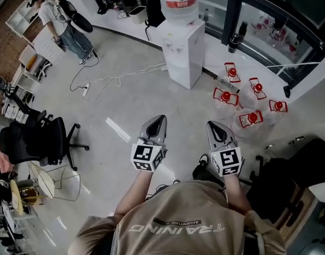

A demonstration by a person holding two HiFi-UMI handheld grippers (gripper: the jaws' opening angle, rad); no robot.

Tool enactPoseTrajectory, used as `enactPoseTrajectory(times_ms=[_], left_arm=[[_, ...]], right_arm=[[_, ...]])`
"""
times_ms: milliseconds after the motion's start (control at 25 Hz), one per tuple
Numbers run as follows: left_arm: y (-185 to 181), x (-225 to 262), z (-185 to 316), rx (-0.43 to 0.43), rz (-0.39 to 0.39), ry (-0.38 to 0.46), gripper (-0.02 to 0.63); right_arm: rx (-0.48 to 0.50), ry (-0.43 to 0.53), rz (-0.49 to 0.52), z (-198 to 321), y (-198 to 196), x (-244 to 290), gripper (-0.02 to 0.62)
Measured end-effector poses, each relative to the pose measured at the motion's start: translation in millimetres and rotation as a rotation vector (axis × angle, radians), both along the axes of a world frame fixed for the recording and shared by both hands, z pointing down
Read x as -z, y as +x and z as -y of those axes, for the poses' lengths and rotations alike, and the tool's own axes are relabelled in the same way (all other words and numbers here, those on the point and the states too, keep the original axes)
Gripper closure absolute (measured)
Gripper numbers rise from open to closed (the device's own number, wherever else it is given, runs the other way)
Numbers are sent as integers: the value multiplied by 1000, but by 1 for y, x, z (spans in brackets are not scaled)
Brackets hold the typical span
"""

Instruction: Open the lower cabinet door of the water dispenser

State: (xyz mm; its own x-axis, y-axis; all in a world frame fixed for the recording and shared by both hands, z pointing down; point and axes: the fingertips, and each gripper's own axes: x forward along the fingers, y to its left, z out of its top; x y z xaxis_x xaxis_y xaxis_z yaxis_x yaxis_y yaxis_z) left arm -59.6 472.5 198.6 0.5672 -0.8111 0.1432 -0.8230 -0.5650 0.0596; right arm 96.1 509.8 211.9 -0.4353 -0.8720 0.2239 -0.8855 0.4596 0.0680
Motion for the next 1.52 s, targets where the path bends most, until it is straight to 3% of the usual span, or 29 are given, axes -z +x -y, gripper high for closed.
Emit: enactPoseTrajectory(times_ms=[400, 600, 800, 1080, 1520], left_arm=[[71, 0, 95, 80, 13, 4, 598], [77, -13, 117, 124, 13, -69, 597], [83, -24, 148, 88, 47, -76, 597], [75, -33, 200, 1, 36, -44, 597], [26, -21, 287, -119, 22, -14, 597]], right_arm=[[59, -16, 30, 116, 83, -11, 586], [74, -29, 52, 148, 94, -21, 586], [74, -43, 41, 177, 105, -35, 586], [20, -30, 15, 219, 87, -28, 586], [-99, 46, -37, 291, 37, 9, 586]])
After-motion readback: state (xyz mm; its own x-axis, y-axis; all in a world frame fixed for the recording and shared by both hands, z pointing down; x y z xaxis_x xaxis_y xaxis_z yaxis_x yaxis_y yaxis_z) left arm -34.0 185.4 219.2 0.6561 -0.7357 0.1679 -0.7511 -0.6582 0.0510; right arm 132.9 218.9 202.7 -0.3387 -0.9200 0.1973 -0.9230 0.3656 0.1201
